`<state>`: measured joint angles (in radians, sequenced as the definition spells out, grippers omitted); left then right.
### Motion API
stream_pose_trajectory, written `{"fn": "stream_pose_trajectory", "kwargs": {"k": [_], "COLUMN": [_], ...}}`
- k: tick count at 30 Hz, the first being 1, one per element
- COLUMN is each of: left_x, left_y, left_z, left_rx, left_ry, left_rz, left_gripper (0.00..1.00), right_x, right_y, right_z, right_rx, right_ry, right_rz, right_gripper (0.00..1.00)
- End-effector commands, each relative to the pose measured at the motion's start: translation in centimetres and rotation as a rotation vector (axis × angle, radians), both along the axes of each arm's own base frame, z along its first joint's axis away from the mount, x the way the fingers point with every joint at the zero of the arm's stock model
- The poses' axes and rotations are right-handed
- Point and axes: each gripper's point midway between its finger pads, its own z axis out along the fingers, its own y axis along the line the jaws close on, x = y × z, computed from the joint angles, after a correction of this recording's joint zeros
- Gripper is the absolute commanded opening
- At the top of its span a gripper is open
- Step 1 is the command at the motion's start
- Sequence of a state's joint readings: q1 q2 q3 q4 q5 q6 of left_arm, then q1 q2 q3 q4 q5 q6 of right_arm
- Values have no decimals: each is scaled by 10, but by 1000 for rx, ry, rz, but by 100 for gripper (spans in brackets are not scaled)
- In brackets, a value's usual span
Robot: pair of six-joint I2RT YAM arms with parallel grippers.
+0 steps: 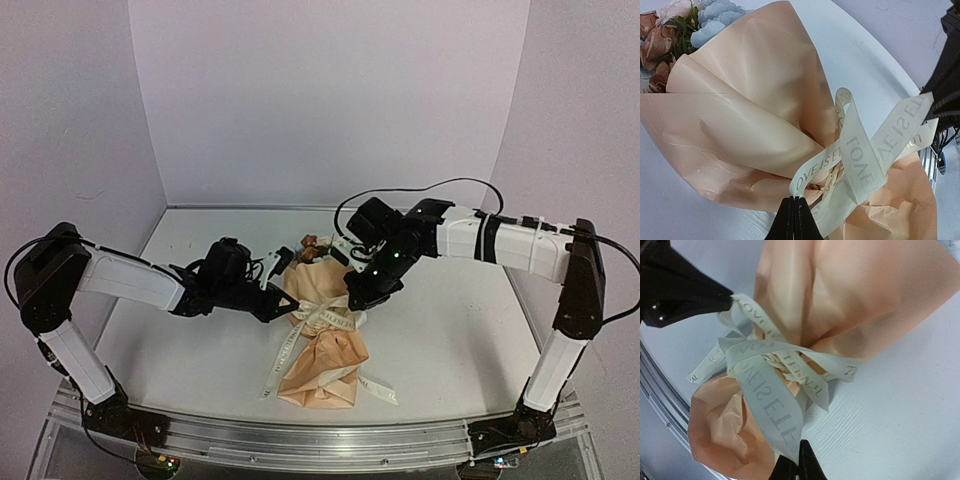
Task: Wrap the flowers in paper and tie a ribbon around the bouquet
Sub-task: Tie the half-tied ribbon around the folded bouquet.
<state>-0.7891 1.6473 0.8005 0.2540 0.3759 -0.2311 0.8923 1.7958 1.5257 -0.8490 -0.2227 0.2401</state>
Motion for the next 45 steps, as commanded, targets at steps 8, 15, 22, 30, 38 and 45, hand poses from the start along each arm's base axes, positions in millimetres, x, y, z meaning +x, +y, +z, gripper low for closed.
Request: {"fn": "stream_pose_trajectory", "kwargs": {"k": [8,15,22,30,38,45], "left_x": [4,-1,2,8,21,32], "left_y": [6,17,29,51,82,101], "left_z": [20,20,8,-15,-33,-38], "left_rx": [-55,-78,-54,-8,62,89], "left_ry": [-42,-28,5,62,120,154], "left_rz": [58,105,181,335,524,606], "left_gripper": [0,0,0,0,0,0], "right_x": [4,-7,-13,-11,-6,-2], "right_y": [-23,-50,-67,-92,-121,-135], "right_z": [-37,-67,-85,-95,-102,-98], "right_rx": [-71,-144,-184,-268,-361,-403], "right_ry": [101,102,71,-13,-93,-156], "right_rz": [-78,-110,-147,-212,-286,-296], "right_gripper": [0,0,0,0,0,0]}}
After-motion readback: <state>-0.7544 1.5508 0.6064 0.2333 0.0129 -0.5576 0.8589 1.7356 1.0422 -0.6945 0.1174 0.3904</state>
